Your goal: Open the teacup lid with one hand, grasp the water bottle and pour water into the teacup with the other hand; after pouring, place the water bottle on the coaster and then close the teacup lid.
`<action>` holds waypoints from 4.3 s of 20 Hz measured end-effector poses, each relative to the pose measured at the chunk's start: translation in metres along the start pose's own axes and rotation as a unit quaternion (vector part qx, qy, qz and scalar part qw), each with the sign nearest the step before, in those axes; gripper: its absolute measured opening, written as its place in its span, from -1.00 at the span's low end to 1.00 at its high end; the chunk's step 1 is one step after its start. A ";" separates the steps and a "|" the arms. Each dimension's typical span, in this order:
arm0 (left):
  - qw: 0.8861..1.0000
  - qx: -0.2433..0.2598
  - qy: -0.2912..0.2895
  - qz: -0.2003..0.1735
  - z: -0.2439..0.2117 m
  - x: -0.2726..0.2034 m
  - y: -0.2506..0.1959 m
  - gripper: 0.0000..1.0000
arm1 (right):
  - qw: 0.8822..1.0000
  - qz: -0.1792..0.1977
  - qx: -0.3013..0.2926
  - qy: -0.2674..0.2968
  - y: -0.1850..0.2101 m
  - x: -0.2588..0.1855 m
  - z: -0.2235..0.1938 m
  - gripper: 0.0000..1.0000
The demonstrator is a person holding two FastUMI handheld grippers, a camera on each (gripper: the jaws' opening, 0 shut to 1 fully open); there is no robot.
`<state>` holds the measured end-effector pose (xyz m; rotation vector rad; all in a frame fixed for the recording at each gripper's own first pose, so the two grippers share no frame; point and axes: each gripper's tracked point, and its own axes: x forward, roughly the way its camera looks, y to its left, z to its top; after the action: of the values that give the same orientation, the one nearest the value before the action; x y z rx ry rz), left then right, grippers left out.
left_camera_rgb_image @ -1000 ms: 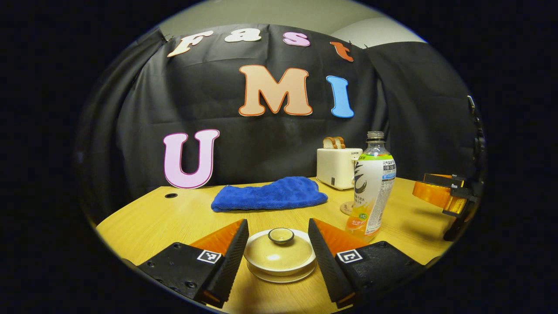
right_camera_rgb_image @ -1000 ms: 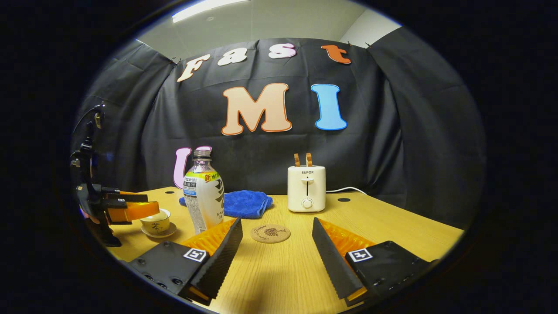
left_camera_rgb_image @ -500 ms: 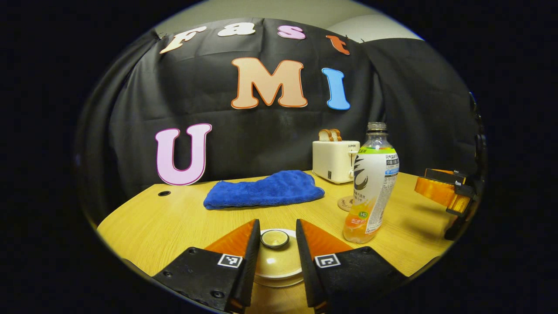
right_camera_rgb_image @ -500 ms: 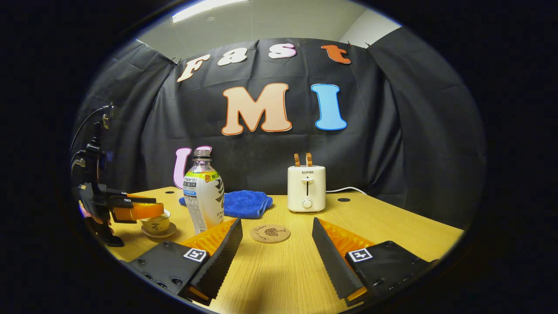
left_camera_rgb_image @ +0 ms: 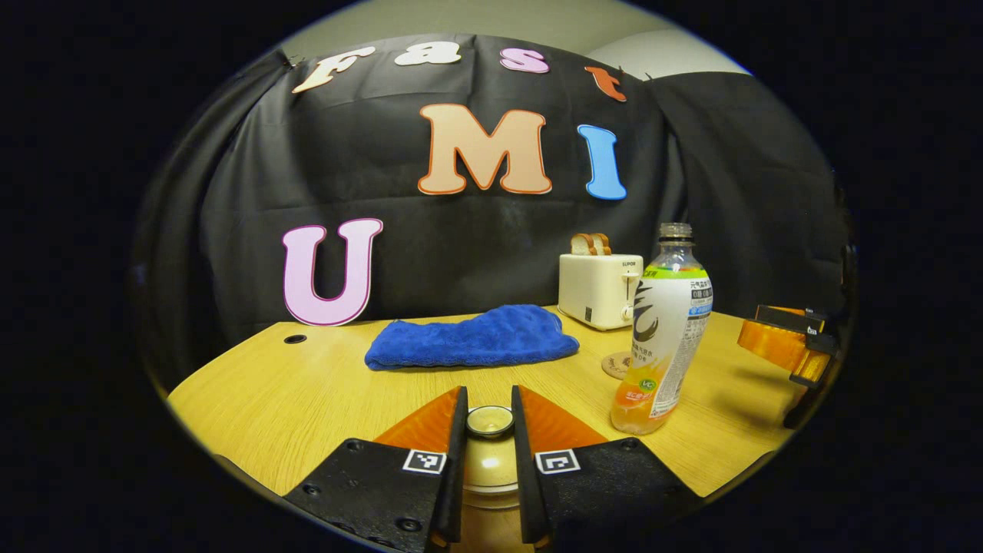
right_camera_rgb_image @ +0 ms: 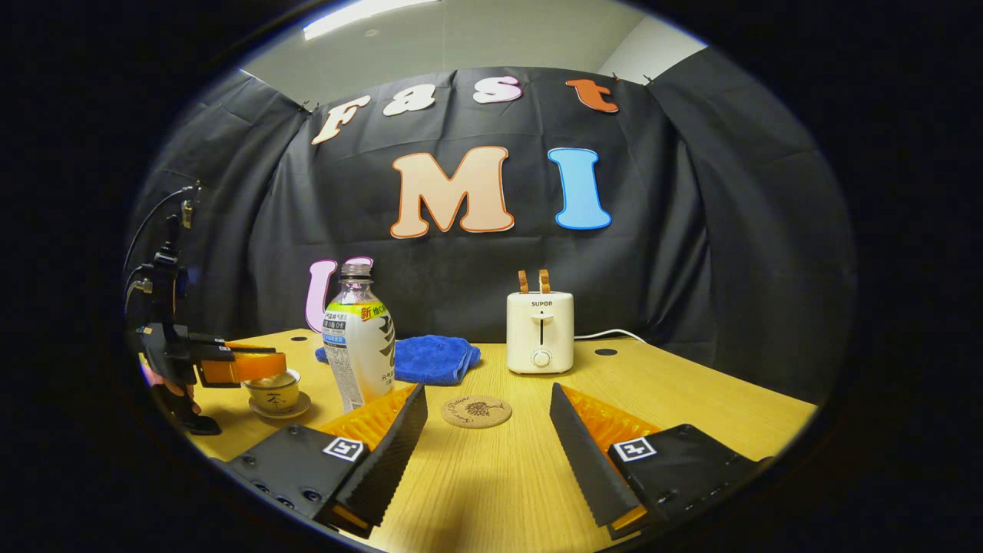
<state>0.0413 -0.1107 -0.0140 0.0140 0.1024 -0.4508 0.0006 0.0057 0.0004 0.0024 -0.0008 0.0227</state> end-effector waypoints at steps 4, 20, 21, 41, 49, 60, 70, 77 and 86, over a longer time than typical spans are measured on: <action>1.000 -0.003 -0.022 -0.002 0.006 -0.004 -0.002 -0.44 | 1.000 0.004 0.000 0.000 0.001 0.000 0.000 0.97; 0.992 -0.001 -0.056 0.109 0.011 -0.049 0.069 -0.46 | 0.981 0.194 0.007 0.016 0.096 0.003 -0.007 0.96; 0.992 -0.001 -0.056 0.117 0.012 -0.051 0.077 -0.46 | 0.981 0.194 0.007 0.019 0.099 0.005 -0.009 0.96; 0.978 -0.005 -0.054 0.200 0.005 -0.079 0.147 -0.46 | 0.985 0.129 0.002 0.116 0.123 0.076 -0.041 0.61; 0.978 -0.005 -0.054 0.200 0.005 -0.078 0.148 -0.52 | 0.986 0.104 -0.098 0.084 0.126 0.069 -0.023 0.27; 0.978 -0.005 -0.055 0.201 0.003 -0.079 0.148 -0.53 | 0.938 0.054 -0.343 -0.006 0.117 0.074 0.062 0.27; 0.978 -0.006 -0.055 0.200 0.003 -0.077 0.148 -0.53 | 0.818 0.081 -0.569 -0.022 0.148 0.070 0.014 0.25; 0.978 -0.006 -0.054 0.200 0.004 -0.077 0.149 -0.52 | 0.754 0.063 -0.653 -0.032 0.153 0.080 0.001 0.27; 0.978 -0.006 -0.054 0.202 0.004 -0.078 0.150 -0.53 | 0.685 0.032 -0.725 -0.061 0.149 0.090 0.008 0.27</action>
<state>0.0372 0.0579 -0.0037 -0.0019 -0.0056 -0.0438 0.0867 0.1566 0.0086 -1.6207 -0.1549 0.0893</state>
